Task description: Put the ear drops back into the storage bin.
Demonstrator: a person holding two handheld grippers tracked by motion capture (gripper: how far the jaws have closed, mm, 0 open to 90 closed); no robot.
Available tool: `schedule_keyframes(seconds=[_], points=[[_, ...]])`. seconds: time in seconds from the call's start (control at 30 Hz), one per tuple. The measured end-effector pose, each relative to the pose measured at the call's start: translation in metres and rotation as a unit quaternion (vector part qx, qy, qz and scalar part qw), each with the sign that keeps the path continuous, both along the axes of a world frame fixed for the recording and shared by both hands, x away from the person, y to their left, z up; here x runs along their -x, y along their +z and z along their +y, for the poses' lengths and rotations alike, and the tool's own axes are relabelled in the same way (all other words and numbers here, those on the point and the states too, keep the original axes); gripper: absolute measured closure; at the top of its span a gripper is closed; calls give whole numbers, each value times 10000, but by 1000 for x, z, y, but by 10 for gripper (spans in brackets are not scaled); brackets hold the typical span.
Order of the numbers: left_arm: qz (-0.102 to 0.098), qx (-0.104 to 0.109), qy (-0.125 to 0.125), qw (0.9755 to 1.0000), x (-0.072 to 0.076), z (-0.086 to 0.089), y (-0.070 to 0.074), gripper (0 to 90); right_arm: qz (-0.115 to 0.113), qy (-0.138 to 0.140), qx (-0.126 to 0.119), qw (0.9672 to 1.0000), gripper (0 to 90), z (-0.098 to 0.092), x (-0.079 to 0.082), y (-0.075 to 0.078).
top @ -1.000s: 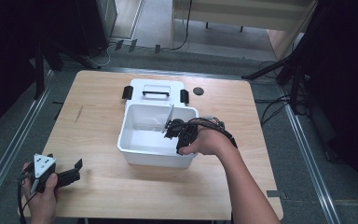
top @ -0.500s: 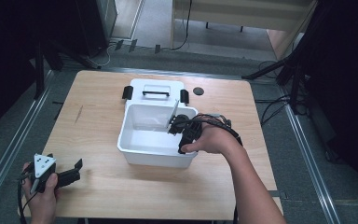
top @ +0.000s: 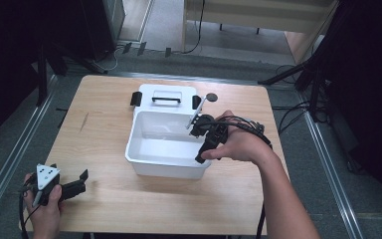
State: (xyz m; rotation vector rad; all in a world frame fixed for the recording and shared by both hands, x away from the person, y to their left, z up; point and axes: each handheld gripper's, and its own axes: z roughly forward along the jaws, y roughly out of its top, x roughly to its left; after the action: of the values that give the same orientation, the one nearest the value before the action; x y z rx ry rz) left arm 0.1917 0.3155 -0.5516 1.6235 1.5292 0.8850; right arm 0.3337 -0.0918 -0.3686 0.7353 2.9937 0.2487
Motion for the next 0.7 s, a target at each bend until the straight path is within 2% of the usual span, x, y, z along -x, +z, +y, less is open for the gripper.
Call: schedule_keyframes(seconds=[0.03,0.3,0.53,0.7], points=[[0,-21,-8,10000,0,0,0,0,4,-53,-30,10000,157,-5,1,4],[3,-34,-7,10000,0,0,0,0,-127,-275,12,9995,23,-27,4,13],[1,-40,-11,10000,0,0,0,0,-189,-426,45,9989,0,-46,6,13],[-11,-33,-3,10000,0,0,0,0,-200,-589,31,9981,0,-64,6,8]])
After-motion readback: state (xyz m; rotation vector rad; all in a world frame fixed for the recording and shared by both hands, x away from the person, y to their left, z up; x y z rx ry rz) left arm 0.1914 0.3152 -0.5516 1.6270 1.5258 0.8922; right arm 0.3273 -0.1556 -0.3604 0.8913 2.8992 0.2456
